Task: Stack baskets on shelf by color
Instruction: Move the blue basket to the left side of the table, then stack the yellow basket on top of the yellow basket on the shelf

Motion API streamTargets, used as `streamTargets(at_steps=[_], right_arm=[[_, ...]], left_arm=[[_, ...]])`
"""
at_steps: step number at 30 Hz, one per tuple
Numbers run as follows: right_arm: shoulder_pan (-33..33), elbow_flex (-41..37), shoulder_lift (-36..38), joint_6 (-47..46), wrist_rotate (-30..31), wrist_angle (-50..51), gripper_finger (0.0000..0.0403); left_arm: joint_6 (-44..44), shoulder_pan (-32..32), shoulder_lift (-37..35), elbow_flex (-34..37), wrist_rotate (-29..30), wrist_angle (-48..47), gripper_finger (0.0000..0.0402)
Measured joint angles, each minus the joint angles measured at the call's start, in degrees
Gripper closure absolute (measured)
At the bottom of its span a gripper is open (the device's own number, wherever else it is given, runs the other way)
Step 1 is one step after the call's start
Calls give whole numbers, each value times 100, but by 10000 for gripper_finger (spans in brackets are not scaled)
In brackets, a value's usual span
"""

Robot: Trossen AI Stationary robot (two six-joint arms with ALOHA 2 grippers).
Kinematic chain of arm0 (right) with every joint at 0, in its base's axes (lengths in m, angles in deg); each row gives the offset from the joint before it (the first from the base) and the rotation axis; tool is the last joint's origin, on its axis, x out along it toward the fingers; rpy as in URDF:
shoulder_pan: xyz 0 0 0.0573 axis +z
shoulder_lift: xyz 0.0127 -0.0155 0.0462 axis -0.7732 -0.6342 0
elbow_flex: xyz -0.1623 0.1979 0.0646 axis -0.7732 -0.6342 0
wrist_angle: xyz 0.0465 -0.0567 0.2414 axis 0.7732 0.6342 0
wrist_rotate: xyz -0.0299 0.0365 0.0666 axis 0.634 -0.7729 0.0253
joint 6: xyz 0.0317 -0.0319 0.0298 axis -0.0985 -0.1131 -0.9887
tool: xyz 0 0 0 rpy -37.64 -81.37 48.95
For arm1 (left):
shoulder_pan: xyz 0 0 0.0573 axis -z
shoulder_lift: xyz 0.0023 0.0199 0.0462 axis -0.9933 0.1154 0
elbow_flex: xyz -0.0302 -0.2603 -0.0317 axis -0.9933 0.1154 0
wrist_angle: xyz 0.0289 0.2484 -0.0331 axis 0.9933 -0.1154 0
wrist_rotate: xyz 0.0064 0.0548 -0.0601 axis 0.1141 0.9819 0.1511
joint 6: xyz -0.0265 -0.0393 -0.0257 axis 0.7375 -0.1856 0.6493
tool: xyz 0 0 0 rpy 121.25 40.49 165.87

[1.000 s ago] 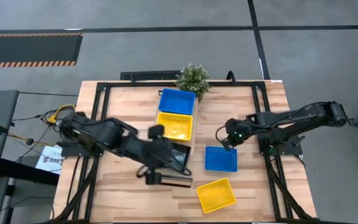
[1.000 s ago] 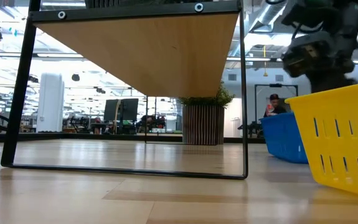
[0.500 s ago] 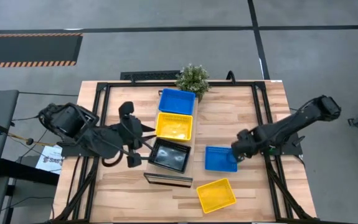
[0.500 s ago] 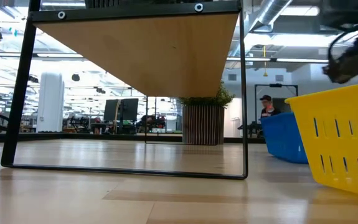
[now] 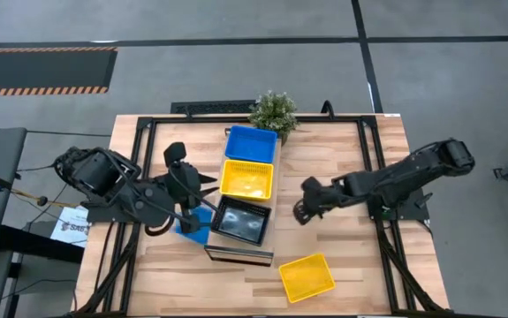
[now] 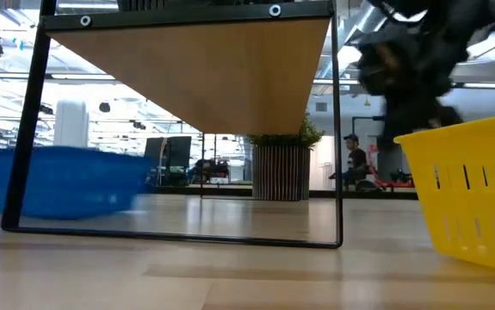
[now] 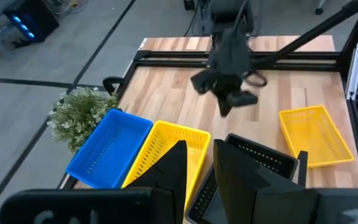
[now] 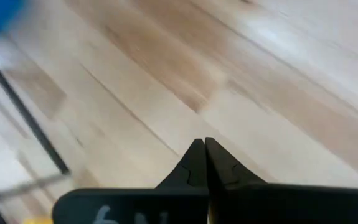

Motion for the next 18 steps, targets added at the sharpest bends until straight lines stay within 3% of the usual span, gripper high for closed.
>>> streamTargets(at_steps=[3,5,10,18], right_arm=[[229,146,346,-194,89,995,401],[474,148,568,-217,-119,1120,401],[1707,168,926,-1011,-1226,327,402],[4061,168,382,-1692,-1207,-1284,402]], left_arm=[[84,19,0,0,-2,0,334],[197,37,0,0,-25,-4,334],[393,126,0,0,-48,-5,334],[432,176,0,0,78,-4,334]])
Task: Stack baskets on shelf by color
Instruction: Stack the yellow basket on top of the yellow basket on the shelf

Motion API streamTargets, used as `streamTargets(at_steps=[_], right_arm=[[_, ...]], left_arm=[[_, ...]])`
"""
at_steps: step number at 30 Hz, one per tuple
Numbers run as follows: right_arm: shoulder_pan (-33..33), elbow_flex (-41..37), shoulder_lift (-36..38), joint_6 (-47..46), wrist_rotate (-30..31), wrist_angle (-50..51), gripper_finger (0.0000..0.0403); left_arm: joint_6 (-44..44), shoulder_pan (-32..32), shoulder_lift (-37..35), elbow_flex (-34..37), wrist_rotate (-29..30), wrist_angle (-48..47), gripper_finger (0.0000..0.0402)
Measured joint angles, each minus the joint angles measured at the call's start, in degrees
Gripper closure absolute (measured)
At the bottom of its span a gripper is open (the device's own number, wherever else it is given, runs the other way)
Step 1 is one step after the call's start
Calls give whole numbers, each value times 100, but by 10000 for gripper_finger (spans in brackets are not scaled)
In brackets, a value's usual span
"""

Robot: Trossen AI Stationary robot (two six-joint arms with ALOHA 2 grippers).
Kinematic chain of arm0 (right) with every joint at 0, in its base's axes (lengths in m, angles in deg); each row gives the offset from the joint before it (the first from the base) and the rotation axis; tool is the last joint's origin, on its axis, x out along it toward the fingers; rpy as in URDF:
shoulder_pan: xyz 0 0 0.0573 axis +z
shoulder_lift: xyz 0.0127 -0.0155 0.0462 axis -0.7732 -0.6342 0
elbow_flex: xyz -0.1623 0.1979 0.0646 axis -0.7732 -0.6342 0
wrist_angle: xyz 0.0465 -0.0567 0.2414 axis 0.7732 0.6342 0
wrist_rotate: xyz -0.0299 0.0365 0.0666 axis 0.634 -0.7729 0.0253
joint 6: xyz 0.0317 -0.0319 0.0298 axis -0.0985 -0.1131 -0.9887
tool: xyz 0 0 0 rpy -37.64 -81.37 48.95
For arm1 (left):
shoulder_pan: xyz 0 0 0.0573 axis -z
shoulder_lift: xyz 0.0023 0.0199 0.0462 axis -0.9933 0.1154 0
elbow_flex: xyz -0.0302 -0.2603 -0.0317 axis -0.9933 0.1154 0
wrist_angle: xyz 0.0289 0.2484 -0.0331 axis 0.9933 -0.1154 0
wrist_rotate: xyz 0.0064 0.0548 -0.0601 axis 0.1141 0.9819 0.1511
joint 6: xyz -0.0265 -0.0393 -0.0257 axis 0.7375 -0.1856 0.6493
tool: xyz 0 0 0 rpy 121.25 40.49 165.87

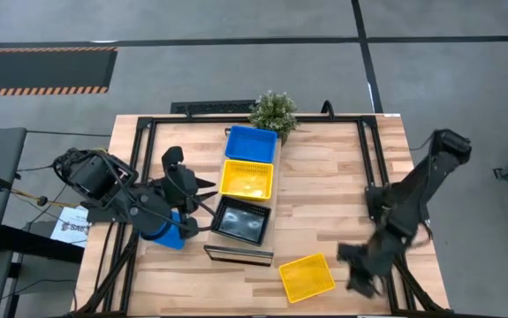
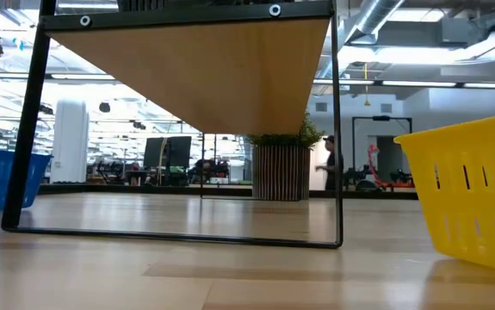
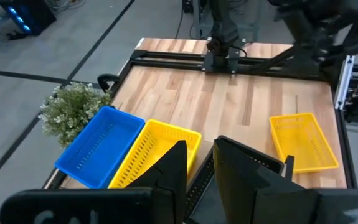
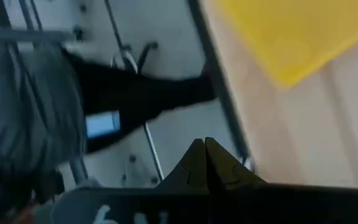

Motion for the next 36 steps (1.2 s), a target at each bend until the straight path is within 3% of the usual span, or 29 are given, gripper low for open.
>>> streamTargets(at_steps=[3,8,18,24,29,33,36], right_arm=[[355,45,-433,-141,9,-49,402],[309,118,-997,436,99,-77,402],[-738,120,-1753,3015,-290,-447,401],[-1445,123,-1542,4025,-275,284,400],[-2269,116,-1050,4236,657,1826,394],[-2936,116,-609,4001,1472,2434,395],[-3251,116,-256,3822,1655,2477,399]], left_arm=[[0,0,0,0,11,0,334],[-4,-20,0,0,52,2,334],[379,-234,0,0,-37,-112,333],[744,-231,0,0,-148,-308,333],[945,-205,0,0,-149,-299,333],[1076,-205,2,0,-148,-293,333],[1076,-180,2,0,-142,-295,333]])
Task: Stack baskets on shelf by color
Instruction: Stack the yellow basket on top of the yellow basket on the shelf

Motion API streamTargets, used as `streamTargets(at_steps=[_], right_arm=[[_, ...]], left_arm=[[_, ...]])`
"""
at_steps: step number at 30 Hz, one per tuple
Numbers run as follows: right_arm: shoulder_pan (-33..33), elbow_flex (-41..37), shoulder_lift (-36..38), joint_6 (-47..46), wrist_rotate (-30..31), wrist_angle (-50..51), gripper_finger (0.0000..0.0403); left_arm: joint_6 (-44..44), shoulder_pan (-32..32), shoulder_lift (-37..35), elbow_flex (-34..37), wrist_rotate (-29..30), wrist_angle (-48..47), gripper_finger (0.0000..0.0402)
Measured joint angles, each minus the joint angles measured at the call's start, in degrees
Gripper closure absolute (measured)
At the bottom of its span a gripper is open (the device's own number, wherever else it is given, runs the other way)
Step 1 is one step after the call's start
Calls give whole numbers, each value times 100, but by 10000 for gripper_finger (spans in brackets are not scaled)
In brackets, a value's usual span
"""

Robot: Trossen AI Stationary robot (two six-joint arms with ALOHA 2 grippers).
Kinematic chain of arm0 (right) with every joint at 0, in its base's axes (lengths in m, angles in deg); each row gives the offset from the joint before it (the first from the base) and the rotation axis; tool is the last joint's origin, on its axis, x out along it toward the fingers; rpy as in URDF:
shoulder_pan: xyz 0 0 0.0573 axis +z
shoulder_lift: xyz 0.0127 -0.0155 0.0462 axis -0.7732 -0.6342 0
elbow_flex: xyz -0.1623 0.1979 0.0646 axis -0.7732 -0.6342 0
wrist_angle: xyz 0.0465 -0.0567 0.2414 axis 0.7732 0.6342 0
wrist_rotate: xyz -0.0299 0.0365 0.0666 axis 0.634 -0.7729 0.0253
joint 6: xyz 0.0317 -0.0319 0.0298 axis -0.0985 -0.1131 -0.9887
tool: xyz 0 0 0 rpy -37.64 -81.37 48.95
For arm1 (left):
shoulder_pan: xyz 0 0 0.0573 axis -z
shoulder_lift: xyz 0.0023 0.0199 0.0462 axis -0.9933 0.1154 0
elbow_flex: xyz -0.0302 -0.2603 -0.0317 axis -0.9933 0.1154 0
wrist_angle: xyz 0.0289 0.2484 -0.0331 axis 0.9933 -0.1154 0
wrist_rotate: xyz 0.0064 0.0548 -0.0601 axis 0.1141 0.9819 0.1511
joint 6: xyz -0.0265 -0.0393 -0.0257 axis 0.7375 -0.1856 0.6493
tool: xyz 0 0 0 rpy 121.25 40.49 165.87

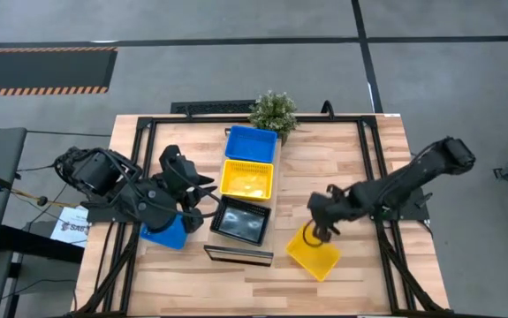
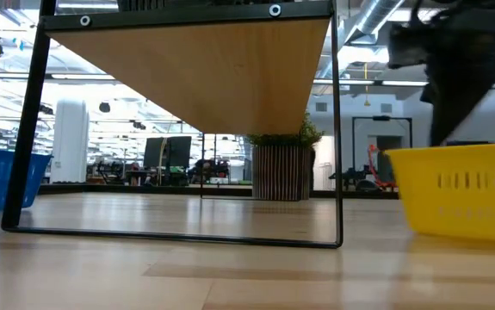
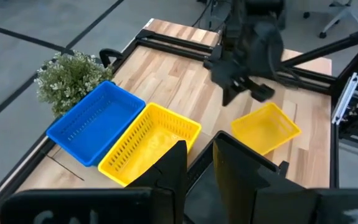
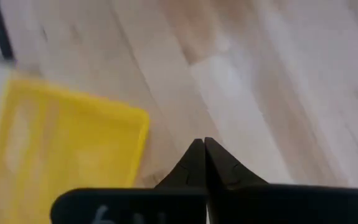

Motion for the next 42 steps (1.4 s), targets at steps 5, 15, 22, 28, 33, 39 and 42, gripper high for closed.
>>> streamTargets(at_steps=[5,15,22,28,33,39,42], right_arm=[[-21,5,453,-2541,-349,934,400],[2298,2,105,-5695,-2350,917,401],[2694,1,-734,-5798,-2957,603,401],[412,25,-730,-2895,-115,-346,400],[-459,132,-112,-1550,975,-869,401],[-619,118,384,-1347,865,-498,397],[-514,118,436,-1347,681,-416,397]], left_arm=[[104,91,0,0,78,-4,334],[199,388,0,0,317,-4,334],[196,381,1,0,335,-4,334],[202,368,0,0,642,-4,334],[299,331,0,2,582,-13,334],[675,343,0,2,542,-61,334],[1174,392,3,14,502,-389,334]])
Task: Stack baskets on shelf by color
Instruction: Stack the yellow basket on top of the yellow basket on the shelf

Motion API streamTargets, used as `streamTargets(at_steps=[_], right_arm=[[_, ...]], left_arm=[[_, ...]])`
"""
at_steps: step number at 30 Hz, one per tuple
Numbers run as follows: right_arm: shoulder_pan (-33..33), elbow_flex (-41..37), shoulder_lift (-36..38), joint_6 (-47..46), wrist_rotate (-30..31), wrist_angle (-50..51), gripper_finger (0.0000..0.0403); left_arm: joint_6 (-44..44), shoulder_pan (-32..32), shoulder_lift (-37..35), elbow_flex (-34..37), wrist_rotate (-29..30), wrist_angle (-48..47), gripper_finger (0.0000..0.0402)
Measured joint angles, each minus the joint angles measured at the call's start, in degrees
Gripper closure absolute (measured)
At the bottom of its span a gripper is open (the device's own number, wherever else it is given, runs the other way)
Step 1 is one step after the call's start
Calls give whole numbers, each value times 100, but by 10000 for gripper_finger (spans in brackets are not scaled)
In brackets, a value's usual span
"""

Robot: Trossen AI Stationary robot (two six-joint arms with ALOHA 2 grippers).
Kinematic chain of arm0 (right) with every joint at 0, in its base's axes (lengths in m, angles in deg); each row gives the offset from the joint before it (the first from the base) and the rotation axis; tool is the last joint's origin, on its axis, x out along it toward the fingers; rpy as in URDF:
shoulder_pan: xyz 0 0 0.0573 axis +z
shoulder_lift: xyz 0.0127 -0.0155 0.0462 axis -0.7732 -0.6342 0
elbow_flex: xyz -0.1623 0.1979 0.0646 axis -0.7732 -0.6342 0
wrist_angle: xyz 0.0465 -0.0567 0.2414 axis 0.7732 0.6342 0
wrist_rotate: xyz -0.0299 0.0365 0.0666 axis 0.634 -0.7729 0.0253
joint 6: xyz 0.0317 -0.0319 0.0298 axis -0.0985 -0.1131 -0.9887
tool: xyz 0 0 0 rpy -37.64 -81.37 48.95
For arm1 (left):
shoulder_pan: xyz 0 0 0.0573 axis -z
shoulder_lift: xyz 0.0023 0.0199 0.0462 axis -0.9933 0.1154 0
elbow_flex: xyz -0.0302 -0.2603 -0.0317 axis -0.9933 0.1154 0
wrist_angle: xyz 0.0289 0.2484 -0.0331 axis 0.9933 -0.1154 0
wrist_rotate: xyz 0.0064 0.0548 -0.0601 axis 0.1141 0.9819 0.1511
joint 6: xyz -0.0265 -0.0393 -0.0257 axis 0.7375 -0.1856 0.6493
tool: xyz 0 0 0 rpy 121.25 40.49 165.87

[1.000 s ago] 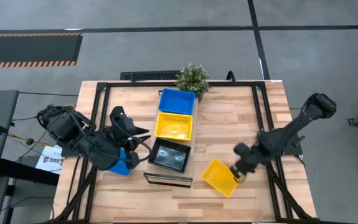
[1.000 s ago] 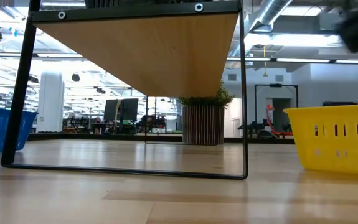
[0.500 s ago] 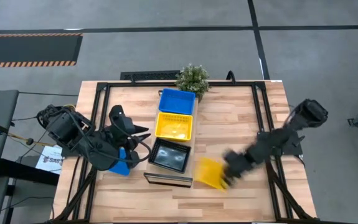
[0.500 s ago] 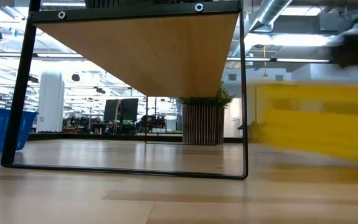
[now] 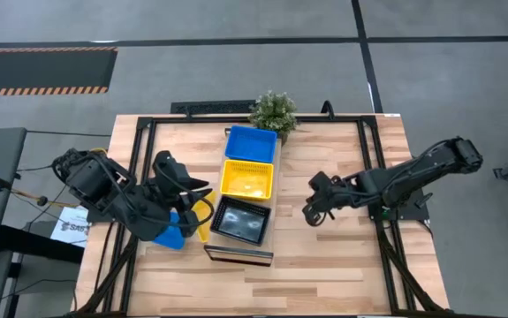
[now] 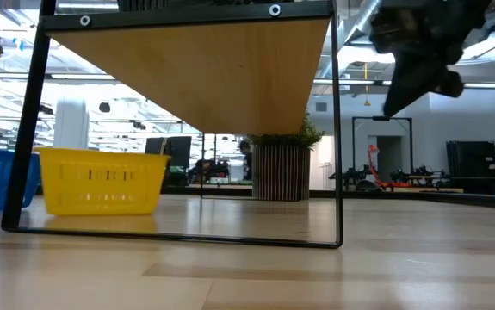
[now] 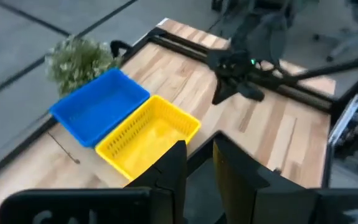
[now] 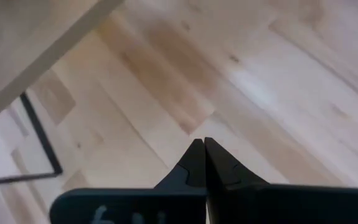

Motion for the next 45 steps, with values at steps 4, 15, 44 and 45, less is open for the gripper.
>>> streamTargets(at_steps=[4,15,44,45], right_arm=[[175,0,-59,-53,-127,-16,396],[600,0,-545,-149,-292,213,396],[-623,-4,-762,1241,-1038,297,395],[-658,-4,-762,1275,-1045,302,395]], left_arm=[[929,-20,-27,567,163,12,334],[3596,-884,-1700,3696,-353,4,322],[-428,-4412,-3930,8878,-4984,4423,204],[-576,-4521,-3932,8950,-5171,4525,207]])
